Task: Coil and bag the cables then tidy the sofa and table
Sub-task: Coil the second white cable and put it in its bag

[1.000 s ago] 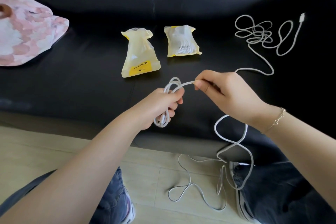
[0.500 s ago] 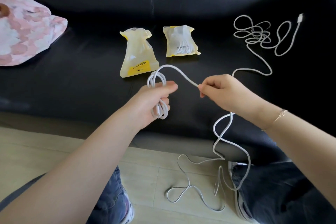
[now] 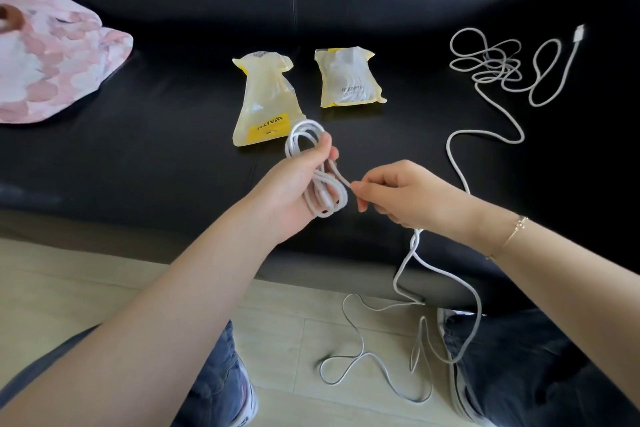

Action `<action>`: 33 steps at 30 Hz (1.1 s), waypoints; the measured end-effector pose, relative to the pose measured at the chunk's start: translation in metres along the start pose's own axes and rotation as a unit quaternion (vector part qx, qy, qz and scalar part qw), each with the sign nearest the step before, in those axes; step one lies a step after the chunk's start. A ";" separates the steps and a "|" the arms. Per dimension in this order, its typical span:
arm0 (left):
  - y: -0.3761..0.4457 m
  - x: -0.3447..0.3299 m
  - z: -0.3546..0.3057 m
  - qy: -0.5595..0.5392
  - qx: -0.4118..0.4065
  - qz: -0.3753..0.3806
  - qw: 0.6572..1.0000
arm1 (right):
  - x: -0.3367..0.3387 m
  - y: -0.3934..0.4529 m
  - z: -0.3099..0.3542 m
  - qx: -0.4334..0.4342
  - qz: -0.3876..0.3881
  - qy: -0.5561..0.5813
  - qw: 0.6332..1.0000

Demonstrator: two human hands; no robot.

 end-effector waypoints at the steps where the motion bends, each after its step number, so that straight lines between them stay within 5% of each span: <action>1: 0.001 -0.001 0.002 -0.024 0.013 0.004 1.000 | -0.003 0.000 -0.001 -0.003 0.012 0.011 1.000; 10: 0.000 0.004 -0.016 -0.203 -0.022 -0.027 0.979 | -0.010 -0.004 -0.004 -0.009 0.068 0.052 0.996; 13: -0.002 0.019 -0.027 -0.143 -0.047 -0.069 0.986 | -0.005 -0.008 -0.008 -0.041 0.071 0.008 0.997; 15: -0.004 0.029 -0.038 -0.005 -0.077 -0.093 0.993 | 0.005 -0.009 -0.009 -0.054 0.063 -0.001 0.997; 18: -0.009 0.038 -0.060 0.251 -0.145 -0.134 0.948 | 0.018 -0.009 -0.008 -0.046 0.068 0.002 0.997; 22: -0.012 0.026 -0.067 0.372 -0.192 -0.100 0.903 | 0.025 -0.010 -0.004 -0.012 0.045 0.022 0.999; 33: -0.001 -0.005 -0.022 0.248 -0.106 0.045 0.962 | 0.030 -0.007 0.011 0.084 -0.038 -0.007 0.996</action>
Point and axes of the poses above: each hand's wrist, its own y-axis towards the middle knuckle, its own x-axis out of the back of the hand, z = x × y, the point moved 10 cm from there along y, towards the middle knuckle, and after that the axes turned 4 degrees about -x, right-handed, at the moved point
